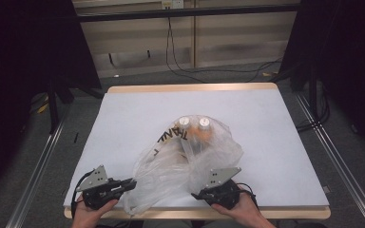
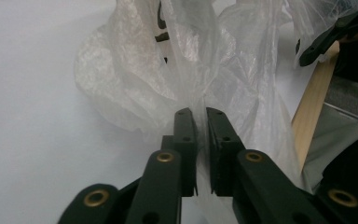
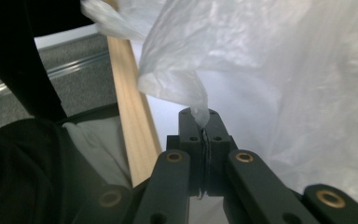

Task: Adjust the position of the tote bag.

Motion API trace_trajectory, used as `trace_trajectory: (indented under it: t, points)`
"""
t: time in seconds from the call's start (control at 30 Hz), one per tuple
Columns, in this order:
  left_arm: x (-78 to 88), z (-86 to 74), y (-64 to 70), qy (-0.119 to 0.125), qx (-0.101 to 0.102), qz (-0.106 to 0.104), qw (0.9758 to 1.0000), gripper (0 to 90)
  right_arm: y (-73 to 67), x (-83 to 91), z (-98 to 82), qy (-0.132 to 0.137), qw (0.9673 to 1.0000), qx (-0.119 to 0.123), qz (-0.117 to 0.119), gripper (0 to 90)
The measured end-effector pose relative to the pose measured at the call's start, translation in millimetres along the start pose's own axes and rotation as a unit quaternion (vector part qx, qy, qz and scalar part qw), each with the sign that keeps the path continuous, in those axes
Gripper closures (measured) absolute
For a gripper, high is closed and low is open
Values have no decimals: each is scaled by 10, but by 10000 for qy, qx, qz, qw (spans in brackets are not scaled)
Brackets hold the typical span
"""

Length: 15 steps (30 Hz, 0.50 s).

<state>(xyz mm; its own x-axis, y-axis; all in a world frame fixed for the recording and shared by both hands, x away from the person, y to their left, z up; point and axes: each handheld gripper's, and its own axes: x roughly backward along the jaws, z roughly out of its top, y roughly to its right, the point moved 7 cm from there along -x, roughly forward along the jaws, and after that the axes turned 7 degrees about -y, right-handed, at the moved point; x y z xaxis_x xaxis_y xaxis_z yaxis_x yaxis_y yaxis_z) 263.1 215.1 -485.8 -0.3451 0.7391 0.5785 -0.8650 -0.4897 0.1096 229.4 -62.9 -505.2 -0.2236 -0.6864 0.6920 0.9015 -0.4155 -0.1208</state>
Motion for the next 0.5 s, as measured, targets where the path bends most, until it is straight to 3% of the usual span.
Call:
trace_trajectory:
  t: [0.2, 0.5]
  points:
    - [71, 60, 4, 286, 169, -82, 9994, 890, 43, 153, 84, 321, 9994, -35, -108, 895]
    - [105, 153, 57, 490, 165, -206, 9984, 896, 76, 346, 202, 668, 9976, -21, -160, 896]
